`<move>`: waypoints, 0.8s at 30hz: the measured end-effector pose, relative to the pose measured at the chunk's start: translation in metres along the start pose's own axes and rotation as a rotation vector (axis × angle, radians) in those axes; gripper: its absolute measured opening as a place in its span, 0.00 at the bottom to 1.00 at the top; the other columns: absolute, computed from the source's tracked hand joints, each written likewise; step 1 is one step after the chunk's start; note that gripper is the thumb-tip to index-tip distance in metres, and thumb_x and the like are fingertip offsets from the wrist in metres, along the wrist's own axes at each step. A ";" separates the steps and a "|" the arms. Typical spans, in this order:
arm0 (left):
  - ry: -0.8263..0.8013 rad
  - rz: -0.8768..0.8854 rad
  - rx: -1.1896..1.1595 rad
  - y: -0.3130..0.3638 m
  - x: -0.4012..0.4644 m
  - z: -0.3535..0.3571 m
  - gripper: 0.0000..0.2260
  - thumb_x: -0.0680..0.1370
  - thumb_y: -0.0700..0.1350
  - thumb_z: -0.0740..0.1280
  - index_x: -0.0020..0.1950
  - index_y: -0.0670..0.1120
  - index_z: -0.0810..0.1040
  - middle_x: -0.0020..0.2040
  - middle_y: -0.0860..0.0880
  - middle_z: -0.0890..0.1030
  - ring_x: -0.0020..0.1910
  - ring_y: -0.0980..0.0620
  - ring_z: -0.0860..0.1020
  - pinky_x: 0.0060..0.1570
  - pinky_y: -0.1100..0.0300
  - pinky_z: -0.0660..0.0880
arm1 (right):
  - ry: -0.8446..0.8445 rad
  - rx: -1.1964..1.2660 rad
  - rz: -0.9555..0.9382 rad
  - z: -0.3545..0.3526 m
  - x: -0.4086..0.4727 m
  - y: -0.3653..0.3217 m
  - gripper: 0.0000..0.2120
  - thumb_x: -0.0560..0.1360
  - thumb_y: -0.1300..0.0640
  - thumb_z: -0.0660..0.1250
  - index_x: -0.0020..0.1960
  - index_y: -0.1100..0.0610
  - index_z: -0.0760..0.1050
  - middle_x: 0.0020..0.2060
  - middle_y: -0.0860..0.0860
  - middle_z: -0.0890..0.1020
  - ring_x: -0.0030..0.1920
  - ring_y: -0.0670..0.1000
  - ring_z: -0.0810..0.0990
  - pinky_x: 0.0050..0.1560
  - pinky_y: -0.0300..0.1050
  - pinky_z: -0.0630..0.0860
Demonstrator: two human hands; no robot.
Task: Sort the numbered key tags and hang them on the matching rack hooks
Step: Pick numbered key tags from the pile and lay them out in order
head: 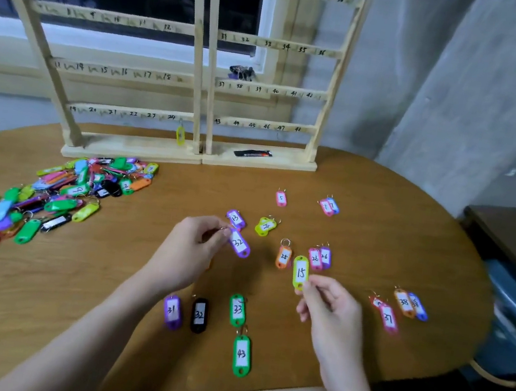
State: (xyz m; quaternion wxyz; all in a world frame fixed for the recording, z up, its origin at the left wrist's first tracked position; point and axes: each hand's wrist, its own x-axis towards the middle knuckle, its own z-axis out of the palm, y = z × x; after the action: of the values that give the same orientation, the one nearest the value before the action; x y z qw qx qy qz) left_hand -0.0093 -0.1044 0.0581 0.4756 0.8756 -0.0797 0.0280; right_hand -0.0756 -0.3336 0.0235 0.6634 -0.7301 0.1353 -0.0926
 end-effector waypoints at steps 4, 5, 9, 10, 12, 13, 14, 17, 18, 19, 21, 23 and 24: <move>-0.027 0.001 0.018 0.003 0.006 0.014 0.11 0.83 0.47 0.65 0.42 0.46 0.81 0.32 0.50 0.74 0.31 0.55 0.67 0.34 0.57 0.66 | 0.050 0.014 -0.021 -0.016 0.003 0.005 0.07 0.80 0.64 0.68 0.47 0.55 0.82 0.32 0.54 0.83 0.32 0.46 0.78 0.35 0.42 0.76; -0.031 0.001 0.029 0.003 0.008 0.017 0.10 0.82 0.47 0.66 0.43 0.47 0.81 0.32 0.53 0.74 0.31 0.56 0.67 0.34 0.59 0.65 | 0.058 0.014 -0.028 -0.020 0.004 0.006 0.08 0.80 0.64 0.68 0.46 0.55 0.82 0.32 0.55 0.82 0.31 0.46 0.78 0.34 0.41 0.76; -0.040 0.012 0.063 0.007 0.015 0.029 0.08 0.81 0.46 0.68 0.43 0.51 0.81 0.28 0.61 0.75 0.30 0.62 0.71 0.32 0.69 0.65 | 0.096 0.014 -0.057 -0.038 0.008 0.007 0.08 0.80 0.65 0.68 0.46 0.54 0.82 0.31 0.55 0.82 0.31 0.46 0.78 0.33 0.38 0.76; -0.049 0.021 0.071 0.009 0.017 0.032 0.08 0.81 0.46 0.68 0.42 0.51 0.81 0.28 0.63 0.75 0.30 0.63 0.72 0.32 0.70 0.65 | 0.103 0.008 -0.057 -0.042 0.008 0.007 0.07 0.80 0.64 0.68 0.47 0.54 0.82 0.32 0.55 0.82 0.32 0.47 0.78 0.34 0.39 0.76; -0.082 0.035 0.098 0.011 0.018 0.037 0.07 0.81 0.46 0.69 0.43 0.50 0.81 0.29 0.62 0.76 0.31 0.65 0.73 0.33 0.71 0.66 | 0.115 -0.001 -0.059 -0.049 0.008 0.008 0.07 0.80 0.63 0.68 0.48 0.54 0.82 0.34 0.56 0.83 0.33 0.48 0.79 0.36 0.42 0.77; -0.106 0.044 0.119 0.011 0.018 0.038 0.07 0.81 0.47 0.69 0.43 0.50 0.81 0.30 0.61 0.76 0.32 0.66 0.74 0.34 0.71 0.66 | 0.122 -0.003 -0.061 -0.051 0.008 0.009 0.07 0.79 0.63 0.68 0.48 0.54 0.82 0.34 0.56 0.83 0.33 0.48 0.79 0.36 0.42 0.77; -0.133 0.054 0.141 0.011 0.017 0.040 0.06 0.81 0.47 0.69 0.44 0.50 0.82 0.32 0.59 0.77 0.34 0.66 0.74 0.35 0.71 0.67 | 0.128 -0.005 -0.061 -0.053 0.007 0.010 0.07 0.79 0.64 0.68 0.48 0.54 0.82 0.35 0.56 0.83 0.33 0.48 0.79 0.36 0.43 0.77; -0.210 0.099 0.191 0.006 0.012 0.040 0.04 0.80 0.47 0.70 0.45 0.53 0.82 0.37 0.58 0.81 0.38 0.64 0.76 0.38 0.71 0.68 | 0.136 0.001 -0.061 -0.055 0.004 0.011 0.08 0.79 0.65 0.68 0.47 0.53 0.82 0.36 0.56 0.84 0.33 0.48 0.79 0.36 0.43 0.77; -0.231 0.120 0.206 0.003 0.009 0.040 0.04 0.80 0.47 0.70 0.46 0.53 0.82 0.39 0.58 0.81 0.40 0.64 0.77 0.39 0.71 0.68 | 0.134 -0.005 -0.060 -0.055 0.002 0.013 0.08 0.79 0.65 0.69 0.47 0.52 0.82 0.36 0.55 0.84 0.33 0.48 0.79 0.35 0.41 0.77; -0.249 0.141 0.218 0.000 0.007 0.039 0.03 0.80 0.47 0.70 0.46 0.53 0.82 0.40 0.58 0.81 0.41 0.63 0.77 0.41 0.70 0.69 | 0.129 -0.018 -0.060 -0.055 0.000 0.014 0.08 0.79 0.64 0.69 0.47 0.52 0.82 0.36 0.54 0.84 0.33 0.47 0.80 0.35 0.40 0.77; -0.264 0.188 0.234 -0.006 0.002 0.037 0.04 0.79 0.51 0.70 0.46 0.53 0.82 0.42 0.60 0.81 0.43 0.62 0.77 0.47 0.62 0.72 | 0.115 -0.041 -0.050 -0.055 -0.005 0.016 0.07 0.79 0.63 0.69 0.48 0.53 0.83 0.35 0.51 0.84 0.33 0.46 0.80 0.36 0.38 0.77; -0.266 0.208 0.245 -0.010 -0.004 0.032 0.10 0.77 0.58 0.66 0.46 0.53 0.82 0.43 0.61 0.80 0.46 0.61 0.77 0.51 0.53 0.73 | 0.102 -0.056 -0.043 -0.052 -0.010 0.020 0.07 0.79 0.63 0.69 0.48 0.53 0.83 0.36 0.50 0.85 0.33 0.45 0.81 0.36 0.37 0.77; -0.263 0.211 0.243 -0.012 -0.006 0.028 0.13 0.76 0.60 0.64 0.46 0.53 0.81 0.43 0.61 0.80 0.47 0.60 0.76 0.52 0.52 0.73 | 0.095 -0.064 -0.044 -0.050 -0.012 0.021 0.07 0.79 0.63 0.69 0.48 0.52 0.83 0.36 0.50 0.85 0.33 0.45 0.81 0.36 0.36 0.77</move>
State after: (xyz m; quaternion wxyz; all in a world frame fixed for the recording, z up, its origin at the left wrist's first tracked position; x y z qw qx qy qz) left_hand -0.0144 -0.1203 0.0322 0.3465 0.9094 -0.2285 -0.0273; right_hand -0.1047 -0.3785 0.0086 0.6302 -0.7486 0.1535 -0.1373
